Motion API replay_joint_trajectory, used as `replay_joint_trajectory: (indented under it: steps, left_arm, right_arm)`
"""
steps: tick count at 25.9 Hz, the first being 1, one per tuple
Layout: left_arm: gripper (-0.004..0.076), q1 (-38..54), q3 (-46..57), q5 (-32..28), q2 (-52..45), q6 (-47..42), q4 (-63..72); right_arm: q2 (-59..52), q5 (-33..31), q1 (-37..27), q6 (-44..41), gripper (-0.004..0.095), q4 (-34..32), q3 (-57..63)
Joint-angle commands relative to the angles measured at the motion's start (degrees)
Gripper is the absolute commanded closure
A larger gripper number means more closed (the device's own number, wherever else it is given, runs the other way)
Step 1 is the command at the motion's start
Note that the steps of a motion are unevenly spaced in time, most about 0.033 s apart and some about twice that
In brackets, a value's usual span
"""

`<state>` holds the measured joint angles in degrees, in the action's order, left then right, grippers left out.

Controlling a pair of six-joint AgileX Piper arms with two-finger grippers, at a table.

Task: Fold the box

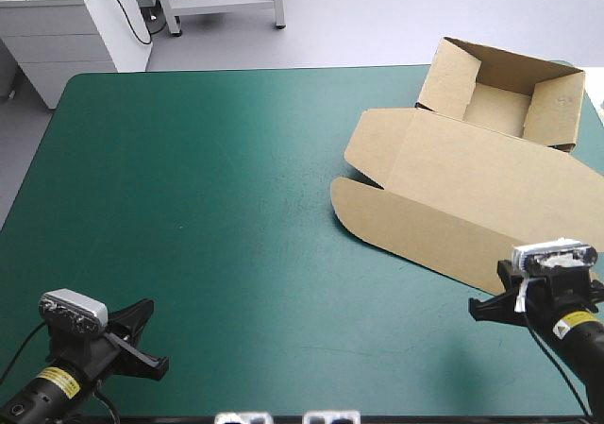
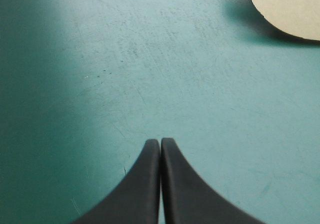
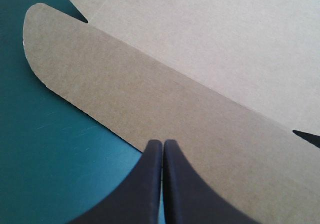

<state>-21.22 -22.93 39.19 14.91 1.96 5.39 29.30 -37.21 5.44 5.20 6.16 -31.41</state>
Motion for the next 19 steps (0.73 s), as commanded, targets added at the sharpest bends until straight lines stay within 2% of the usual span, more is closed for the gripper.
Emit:
replay_joint_trajectory:
  steps: [1,4,7,11,19]
  left_arm:
    - [0.0732,-0.1,-1.4,-3.7,0.6,-0.4,0.3]
    - [0.0732,-0.1,-1.4,-3.7,0.6,-0.4,0.3]
    - [0.0732,-0.1,-1.4,-3.7,0.6,-0.4,0.3]
    - [0.0732,-0.1,-1.4,-3.6,0.6,-0.4,0.3]
    - [0.0732,-0.1,-1.4,-2.2,0.6,-0.4,0.4]
  right_arm:
    - [-6.0,4.6,-0.1,-0.2,0.0912,-1.0,2.5]
    - [-15.5,3.4,-0.1,-0.2,0.0912,-1.1,5.7]
    - [-21.2,-0.5,-0.1,-0.2,0.0912,-1.4,6.1]
    - [-24.4,-4.6,-0.1,-0.4,0.0913,-3.6,6.1]
    - [-25.3,-4.7,-0.1,-0.8,0.0913,-3.8,6.1]
